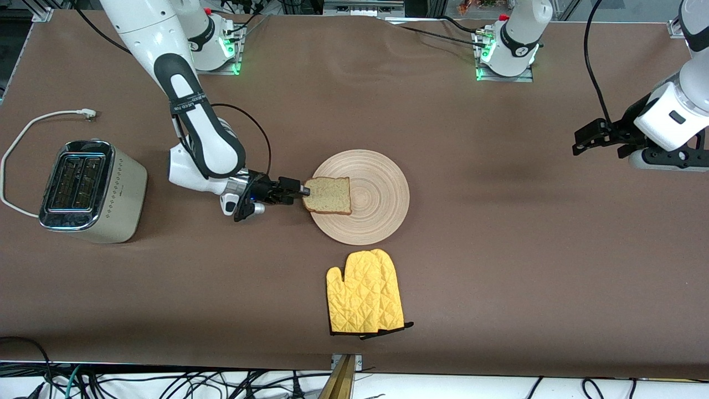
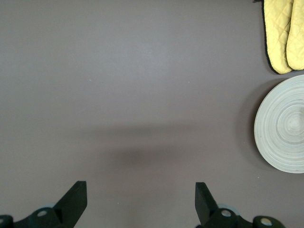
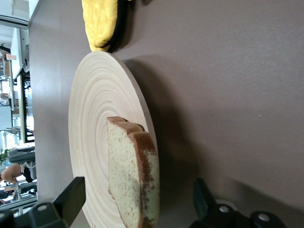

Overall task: Move plate and put bread in toaster
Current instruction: 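Grasp the bread slice edge with the right gripper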

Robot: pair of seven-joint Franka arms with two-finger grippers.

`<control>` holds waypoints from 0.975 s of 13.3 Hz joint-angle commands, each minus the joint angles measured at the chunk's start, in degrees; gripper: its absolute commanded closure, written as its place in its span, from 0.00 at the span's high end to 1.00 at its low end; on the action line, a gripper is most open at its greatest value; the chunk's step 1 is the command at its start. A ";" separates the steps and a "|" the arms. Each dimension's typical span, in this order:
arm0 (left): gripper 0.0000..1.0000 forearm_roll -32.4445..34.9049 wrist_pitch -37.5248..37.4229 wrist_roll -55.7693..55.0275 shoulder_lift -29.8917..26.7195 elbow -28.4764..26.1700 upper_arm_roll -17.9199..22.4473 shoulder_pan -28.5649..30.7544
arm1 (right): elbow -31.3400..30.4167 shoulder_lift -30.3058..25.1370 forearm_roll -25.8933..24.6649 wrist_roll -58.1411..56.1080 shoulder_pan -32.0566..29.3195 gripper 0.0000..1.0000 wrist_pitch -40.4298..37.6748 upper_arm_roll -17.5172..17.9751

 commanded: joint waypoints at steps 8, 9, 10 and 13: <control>1.00 0.53 -1.07 -0.64 1.68 1.93 0.09 -0.64 | -0.65 0.58 4.85 -4.04 0.56 0.42 0.57 -0.04; 1.00 0.53 -1.07 -0.64 1.68 1.93 0.09 -0.64 | -0.65 0.58 4.85 -3.95 0.47 0.36 0.57 -0.04; 1.00 0.53 -1.07 -0.64 1.68 1.93 0.09 -0.64 | -0.65 0.67 4.85 -3.95 0.38 0.28 0.57 -0.04; 1.00 0.53 -2.13 -0.64 1.68 2.02 0.00 -0.64 | -0.57 0.67 4.85 -3.95 0.29 0.00 0.57 -0.13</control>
